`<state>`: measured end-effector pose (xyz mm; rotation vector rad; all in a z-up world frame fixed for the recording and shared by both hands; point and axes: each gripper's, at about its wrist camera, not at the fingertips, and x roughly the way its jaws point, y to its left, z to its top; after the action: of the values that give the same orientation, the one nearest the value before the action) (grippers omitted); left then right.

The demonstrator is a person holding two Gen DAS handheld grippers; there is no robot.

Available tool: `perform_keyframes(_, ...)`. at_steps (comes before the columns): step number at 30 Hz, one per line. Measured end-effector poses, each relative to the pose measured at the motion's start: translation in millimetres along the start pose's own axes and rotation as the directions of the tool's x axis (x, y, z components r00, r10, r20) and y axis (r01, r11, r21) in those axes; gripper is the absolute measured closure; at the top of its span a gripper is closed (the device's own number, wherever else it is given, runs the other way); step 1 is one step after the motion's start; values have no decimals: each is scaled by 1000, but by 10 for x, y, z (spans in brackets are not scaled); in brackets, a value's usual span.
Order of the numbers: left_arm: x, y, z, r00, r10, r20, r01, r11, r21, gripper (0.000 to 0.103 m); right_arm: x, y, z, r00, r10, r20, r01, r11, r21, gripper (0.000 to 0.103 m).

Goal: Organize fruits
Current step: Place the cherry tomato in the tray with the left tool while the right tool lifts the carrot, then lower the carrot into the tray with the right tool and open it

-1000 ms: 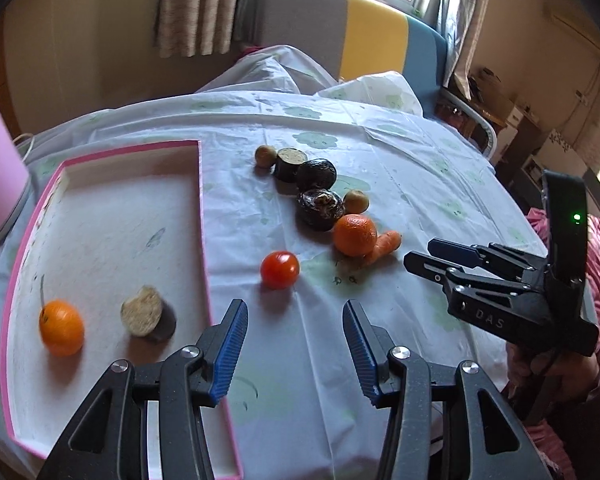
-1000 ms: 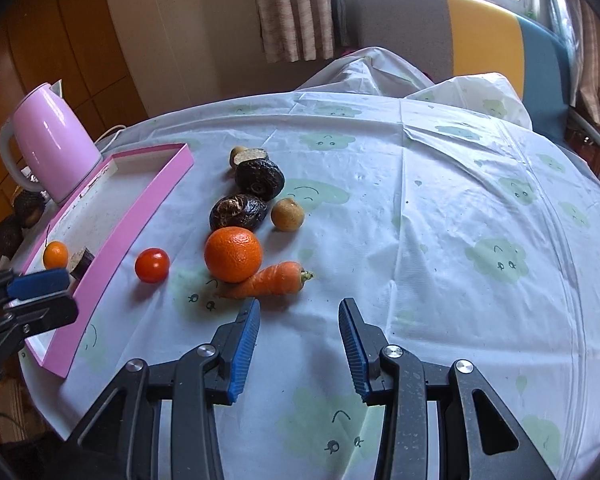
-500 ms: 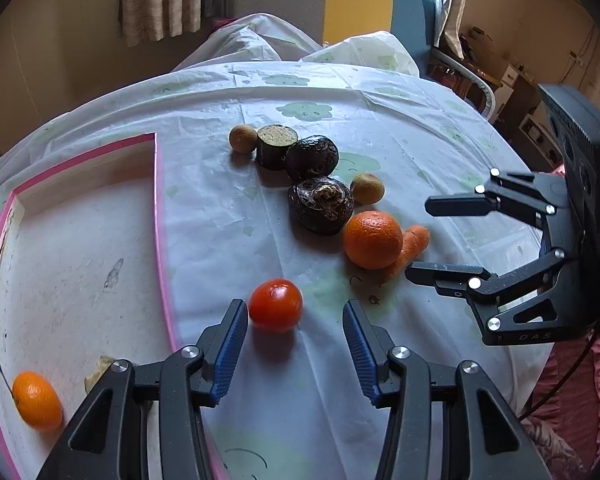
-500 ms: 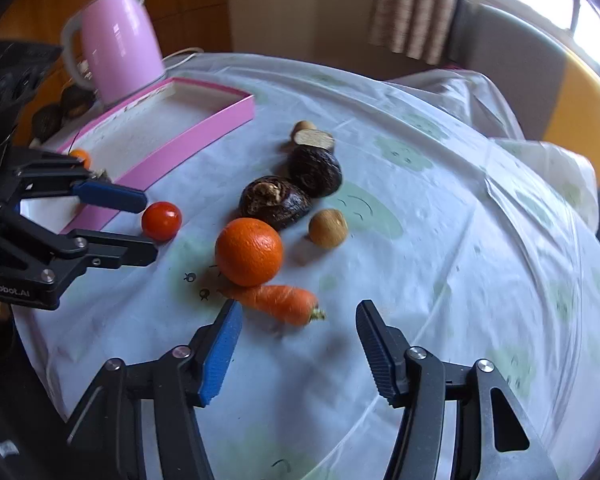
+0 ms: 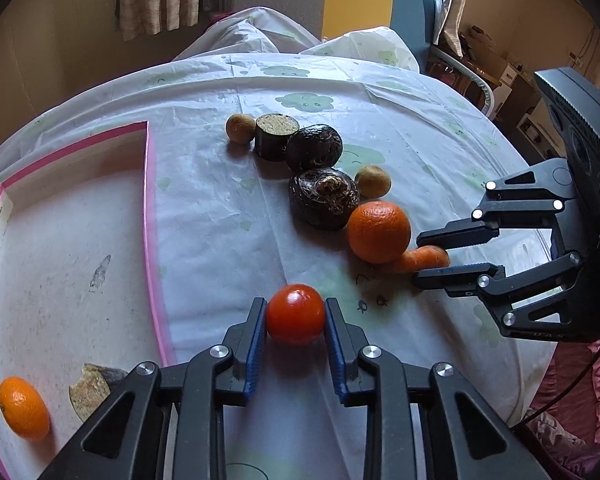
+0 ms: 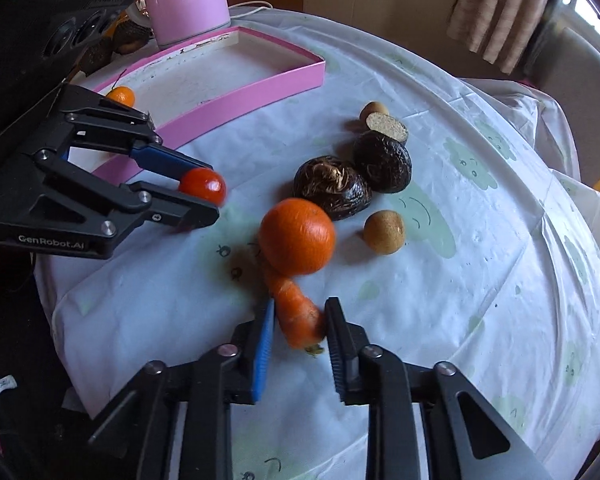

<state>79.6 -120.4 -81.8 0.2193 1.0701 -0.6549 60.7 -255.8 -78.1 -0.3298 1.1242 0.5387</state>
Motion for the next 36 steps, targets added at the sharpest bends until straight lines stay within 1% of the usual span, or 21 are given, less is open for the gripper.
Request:
perform_keyframes(2,-17,9,-29,1000,-8,4,8,1000,-14,75,-13,25,-25,1000,-16,-3,16,1000,15,80)
perform_keyframes(6,-115,46,-87,998,-51,24,52,996,-68,75,-44,75,-72,999,-48,4,48,997,60,80)
perform_keyframes(10,-256,79,-149,996,-73,54,79,992,-103,75,-100,158,-144,999,-45,5,44,995,92,80)
perform_keyframes(14,-458,100,-197,992,-71,106,84,989,-124,75,-144,240,-226,999,-35,16,32,986,161,80)
perform_keyframes(18,-700,206,-212,984,-33,178,63,984,-165,75,-173,348,-278,999,-31,43,20,974,227,80)
perform_keyframes(21,-846,398,-215,974,44,223,8,974,-227,75,-187,427,-303,997,-37,63,19,964,266,80)
perform_keyframes(23,-879,572,-220,969,111,222,-46,958,-282,75,-189,463,-305,996,-36,78,11,955,296,80)
perform_keyframes(26,-883,843,-264,962,180,203,-94,924,-371,75,-196,526,-294,995,-40,96,7,946,323,80)
perform_keyframes(27,-876,896,-281,961,196,196,-110,918,-380,75,-200,537,-284,994,-41,102,5,944,331,80)
perform_keyframes(30,-875,1000,-375,960,215,177,-127,903,-410,73,-216,585,-255,992,-45,122,0,937,348,80)
perform_keyframes(32,-889,1004,-431,958,226,179,-135,900,-414,70,-218,613,-230,991,-45,129,-4,934,357,80)
perform_keyframes(36,-961,990,-526,956,231,182,-133,892,-432,70,-210,652,-178,989,-46,138,-9,926,376,80)
